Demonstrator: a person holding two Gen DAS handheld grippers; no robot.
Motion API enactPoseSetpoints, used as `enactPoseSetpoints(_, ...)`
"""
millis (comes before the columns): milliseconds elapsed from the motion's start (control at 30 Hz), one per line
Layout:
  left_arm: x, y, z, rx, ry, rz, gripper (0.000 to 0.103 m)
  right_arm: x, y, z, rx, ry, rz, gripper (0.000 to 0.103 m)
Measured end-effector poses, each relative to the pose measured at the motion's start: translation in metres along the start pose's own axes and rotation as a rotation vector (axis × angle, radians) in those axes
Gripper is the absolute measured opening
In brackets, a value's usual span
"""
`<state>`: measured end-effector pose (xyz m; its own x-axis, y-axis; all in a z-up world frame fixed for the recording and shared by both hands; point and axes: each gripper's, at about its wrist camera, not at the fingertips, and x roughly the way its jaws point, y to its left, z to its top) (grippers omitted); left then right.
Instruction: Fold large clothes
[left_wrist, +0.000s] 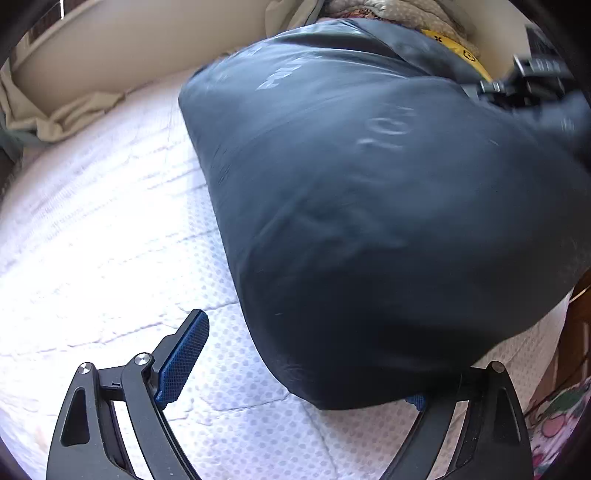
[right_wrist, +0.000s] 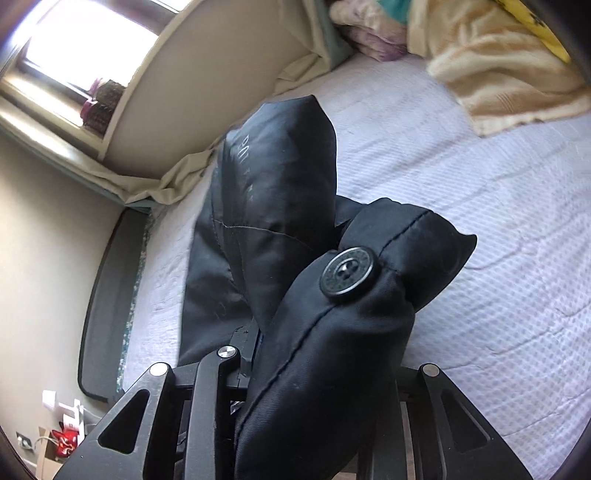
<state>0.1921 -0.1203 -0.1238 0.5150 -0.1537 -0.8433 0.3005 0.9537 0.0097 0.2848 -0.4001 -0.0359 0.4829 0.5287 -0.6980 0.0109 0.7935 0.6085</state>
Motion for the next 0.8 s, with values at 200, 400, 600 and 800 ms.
enactPoseSetpoints(200, 0.001, 0.002, 0.003, 0.0, -0.002, -0.027, 0.091, 0.021, -0.027, 0.004, 0.003, 0.003, 0.019, 0.024)
enactPoseSetpoints(400, -0.023, -0.002, 0.012, 0.009, -0.013, -0.09, 0.086, 0.032, -0.06, 0.0, 0.039, 0.004, 0.065, 0.026)
enactPoseSetpoints(600, -0.076, -0.008, 0.018, 0.036, -0.134, -0.248, 0.086, 0.029, -0.064, -0.004, 0.048, 0.001, 0.074, 0.027)
enactPoseSetpoints(800, -0.082, -0.016, 0.043, -0.003, -0.222, -0.34, 0.086, 0.029, -0.062, -0.011, 0.087, 0.001, 0.105, 0.029)
